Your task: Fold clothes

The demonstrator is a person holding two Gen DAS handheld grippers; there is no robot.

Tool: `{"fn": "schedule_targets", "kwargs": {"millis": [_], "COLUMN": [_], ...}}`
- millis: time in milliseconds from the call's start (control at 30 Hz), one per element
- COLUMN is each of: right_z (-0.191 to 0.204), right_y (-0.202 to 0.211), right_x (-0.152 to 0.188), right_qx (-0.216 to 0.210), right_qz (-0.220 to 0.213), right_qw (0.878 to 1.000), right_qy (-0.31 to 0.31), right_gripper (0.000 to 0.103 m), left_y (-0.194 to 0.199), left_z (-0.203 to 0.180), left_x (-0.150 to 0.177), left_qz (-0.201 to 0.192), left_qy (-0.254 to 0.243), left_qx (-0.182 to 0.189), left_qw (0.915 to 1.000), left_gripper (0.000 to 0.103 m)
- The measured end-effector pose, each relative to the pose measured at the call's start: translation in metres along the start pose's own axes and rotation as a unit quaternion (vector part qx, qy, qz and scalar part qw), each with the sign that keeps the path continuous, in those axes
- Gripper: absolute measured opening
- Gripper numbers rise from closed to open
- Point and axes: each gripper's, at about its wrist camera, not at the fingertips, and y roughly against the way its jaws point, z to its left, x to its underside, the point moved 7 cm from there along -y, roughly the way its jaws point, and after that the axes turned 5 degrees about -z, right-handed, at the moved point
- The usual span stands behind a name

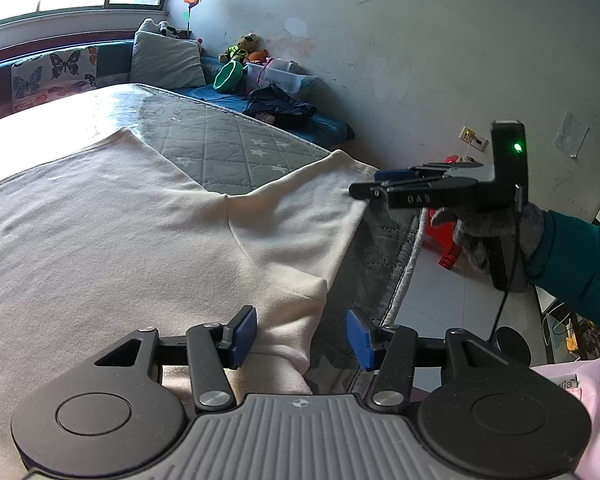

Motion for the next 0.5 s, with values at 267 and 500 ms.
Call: {"fn": "schedule_targets", "kwargs": {"millis": [267,500], "right_z": [0.013,0.015], "right_y": [-0.022,-0.049], "right_x": [-0.031,-0.026], "right_qx": [-0.038,-0.027], "right_qz": [-0.018,0.011], "right_qw": [0.999,1.0], "right_qy": [0.011,-0.002], "right_gripper": [0.058,0.058], "left_y": [0.0,0.013], "left_z": [-0.002,0.003], "left_x": [0.0,-0.002], "left_qz": [0.001,-0.01], "left_qy": [0.001,0.019], "left_qx": [-0.004,-0.028], "left_qw": [1.0,0.9994], "left_gripper": [0.056,0.058]}}
